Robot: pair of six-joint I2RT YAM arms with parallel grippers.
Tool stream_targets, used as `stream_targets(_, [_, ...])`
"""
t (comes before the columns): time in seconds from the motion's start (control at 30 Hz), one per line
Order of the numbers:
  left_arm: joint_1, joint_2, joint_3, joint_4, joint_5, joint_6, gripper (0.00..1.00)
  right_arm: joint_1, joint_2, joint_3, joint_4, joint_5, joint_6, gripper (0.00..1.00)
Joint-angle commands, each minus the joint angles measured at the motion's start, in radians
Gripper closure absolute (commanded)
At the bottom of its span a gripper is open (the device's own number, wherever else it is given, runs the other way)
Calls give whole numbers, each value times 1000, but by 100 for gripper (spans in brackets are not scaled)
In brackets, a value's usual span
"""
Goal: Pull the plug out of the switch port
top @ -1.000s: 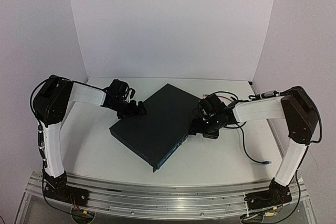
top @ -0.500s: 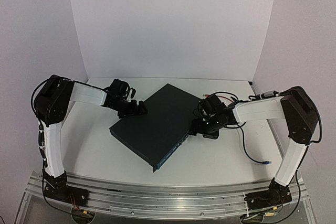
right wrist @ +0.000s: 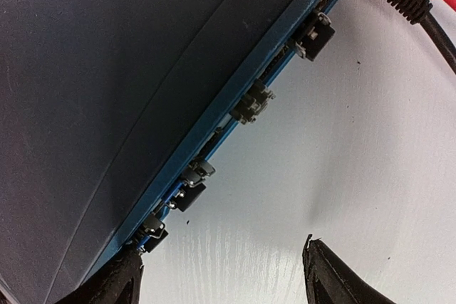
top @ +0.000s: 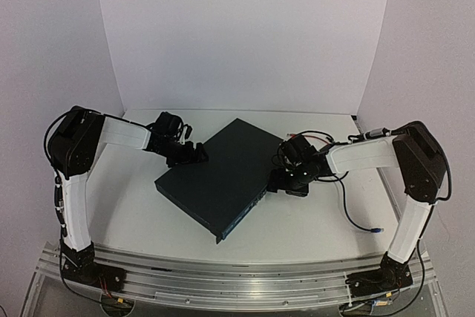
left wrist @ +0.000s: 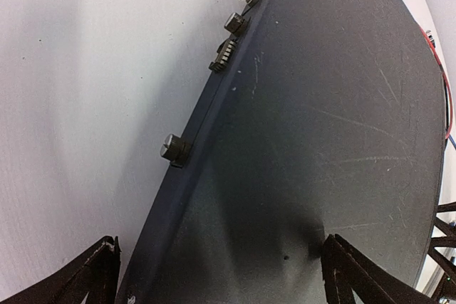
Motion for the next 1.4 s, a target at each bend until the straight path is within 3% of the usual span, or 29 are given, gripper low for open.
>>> stream_targets(0.0, [-10, 21, 21, -23, 1, 8, 2, -1, 13, 44, 45, 36, 10, 26])
stream_targets(0.4, [-10, 13, 18, -30, -13, 3, 2, -34, 35, 57, -41, 59, 224, 35])
stream_targets(0.8, [-10, 27, 45, -57, -25, 9, 2, -62, 23, 19, -155, 2, 264, 36])
stream_targets(1.2, [-10, 30, 58, -62, -31, 4, 2, -68, -12, 4, -151, -17, 130, 37])
stream_targets(1.37, [-10, 29, 59, -59, -32, 2, 2, -69, -91, -24, -84, -4, -66, 36])
